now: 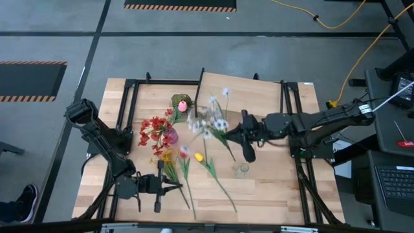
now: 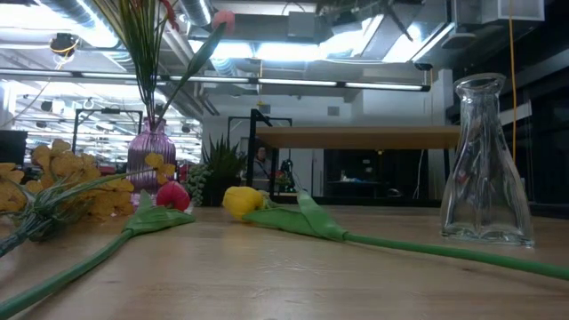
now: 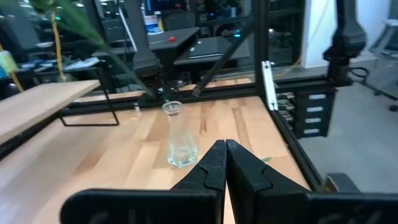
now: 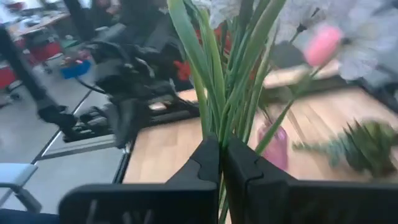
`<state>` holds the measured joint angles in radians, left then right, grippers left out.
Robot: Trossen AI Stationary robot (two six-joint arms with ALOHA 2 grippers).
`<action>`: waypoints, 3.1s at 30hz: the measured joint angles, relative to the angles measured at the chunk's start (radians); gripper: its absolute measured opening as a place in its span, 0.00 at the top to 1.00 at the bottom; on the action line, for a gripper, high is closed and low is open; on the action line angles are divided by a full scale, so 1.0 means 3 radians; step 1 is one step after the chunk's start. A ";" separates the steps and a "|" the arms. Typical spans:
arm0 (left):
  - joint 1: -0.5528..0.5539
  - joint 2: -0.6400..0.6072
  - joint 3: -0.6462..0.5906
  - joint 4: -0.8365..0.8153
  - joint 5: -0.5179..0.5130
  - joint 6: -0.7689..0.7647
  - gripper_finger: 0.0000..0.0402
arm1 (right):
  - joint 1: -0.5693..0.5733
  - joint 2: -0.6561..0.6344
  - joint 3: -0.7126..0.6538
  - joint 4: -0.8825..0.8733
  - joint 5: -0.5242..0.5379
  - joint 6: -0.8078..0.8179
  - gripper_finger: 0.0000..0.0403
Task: Pick and place flowers into a vace then onto a shelf
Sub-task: Put the white flowers into the violet vase
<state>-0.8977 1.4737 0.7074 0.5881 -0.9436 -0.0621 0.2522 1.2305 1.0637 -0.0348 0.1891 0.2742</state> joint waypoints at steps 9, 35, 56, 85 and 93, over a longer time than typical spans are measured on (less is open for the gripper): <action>0.0072 0.0527 0.0595 0.0078 -0.0255 0.0298 0.99 | 0.0467 0.0302 0.0001 0.0656 0.0005 -0.0766 1.00; 0.0763 0.0814 0.1042 0.0151 -0.0027 0.0180 0.68 | 0.0749 0.0713 -0.0949 0.2795 -0.0263 -0.1462 1.00; 0.1130 0.0813 0.1042 0.0380 0.0876 0.0139 0.64 | 0.0596 0.0714 -0.0963 0.2978 -0.0354 -0.1468 1.00; 0.1185 0.0813 0.1042 0.0482 0.0937 0.0263 0.69 | 0.0561 0.0714 -0.0963 0.3075 -0.0384 -0.1544 1.00; 0.1185 0.0813 0.1042 0.0471 0.0892 0.0289 0.87 | 0.0563 0.0714 -0.0963 0.3069 -0.0384 -0.1543 0.97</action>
<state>-0.5423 1.7176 1.0199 0.7295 -0.6760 0.0246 0.4210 1.4448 0.7750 0.8860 0.0738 -0.1886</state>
